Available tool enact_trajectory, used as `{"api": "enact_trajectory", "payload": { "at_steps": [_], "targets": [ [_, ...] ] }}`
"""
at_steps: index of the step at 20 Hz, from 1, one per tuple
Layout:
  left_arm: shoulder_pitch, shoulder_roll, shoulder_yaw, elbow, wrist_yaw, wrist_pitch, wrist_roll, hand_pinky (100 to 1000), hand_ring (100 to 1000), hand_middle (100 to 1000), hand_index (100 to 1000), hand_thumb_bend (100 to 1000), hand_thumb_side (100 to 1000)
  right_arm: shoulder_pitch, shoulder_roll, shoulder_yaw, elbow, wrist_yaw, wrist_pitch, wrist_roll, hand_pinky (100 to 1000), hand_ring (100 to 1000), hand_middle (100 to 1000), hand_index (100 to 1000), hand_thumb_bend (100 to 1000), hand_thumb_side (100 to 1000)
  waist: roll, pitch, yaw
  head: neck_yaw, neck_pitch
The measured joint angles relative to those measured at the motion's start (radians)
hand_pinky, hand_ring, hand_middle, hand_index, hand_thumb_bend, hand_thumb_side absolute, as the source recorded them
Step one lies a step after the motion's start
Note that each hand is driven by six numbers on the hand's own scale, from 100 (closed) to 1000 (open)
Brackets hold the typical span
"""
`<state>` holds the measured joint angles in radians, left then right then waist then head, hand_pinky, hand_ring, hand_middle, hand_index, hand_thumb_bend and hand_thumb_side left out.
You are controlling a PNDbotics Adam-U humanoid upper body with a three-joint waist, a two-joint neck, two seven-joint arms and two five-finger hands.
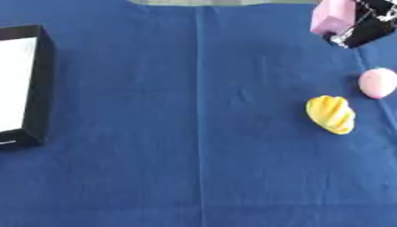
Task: Pick up the objects with one hand, pass them to the other hand, and then place them into the box on the other side of the table.
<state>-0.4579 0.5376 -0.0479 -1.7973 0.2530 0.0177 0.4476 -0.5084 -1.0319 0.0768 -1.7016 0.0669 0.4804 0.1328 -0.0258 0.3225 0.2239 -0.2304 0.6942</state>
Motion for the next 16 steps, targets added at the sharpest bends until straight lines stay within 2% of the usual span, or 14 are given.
{"api": "enact_trajectory", "payload": {
  "at_steps": [4,7,11,16],
  "targets": [
    [-0.038,0.018,-0.015,-0.044,-0.011,0.008,-0.031,650,589,615,769,100,651,0.016,0.044,-0.009,-0.055,-0.051,-0.022,-0.074,629,599,479,488,220,100,0.002,-0.026,-0.006,0.004,0.014],
    [-0.084,0.038,-0.034,-0.089,-0.025,0.025,-0.068,655,595,618,770,100,626,0.016,0.107,-0.012,-0.082,-0.074,-0.039,-0.139,599,588,474,482,188,100,0.005,-0.048,-0.008,0.007,0.027],
    [-0.161,0.068,-0.066,-0.152,-0.047,0.064,-0.13,661,601,620,773,100,601,0.016,0.201,-0.01,-0.092,-0.107,-0.067,-0.221,584,581,471,479,166,100,0.008,-0.063,-0.009,0.01,0.044],
    [-0.27,0.087,-0.11,-0.184,-0.077,0.117,-0.213,668,607,619,772,100,577,0.009,0.292,0.007,-0.091,-0.116,-0.091,-0.278,580,577,470,478,156,100,0.007,-0.09,-0.011,0.016,0.061]
  ]
}}
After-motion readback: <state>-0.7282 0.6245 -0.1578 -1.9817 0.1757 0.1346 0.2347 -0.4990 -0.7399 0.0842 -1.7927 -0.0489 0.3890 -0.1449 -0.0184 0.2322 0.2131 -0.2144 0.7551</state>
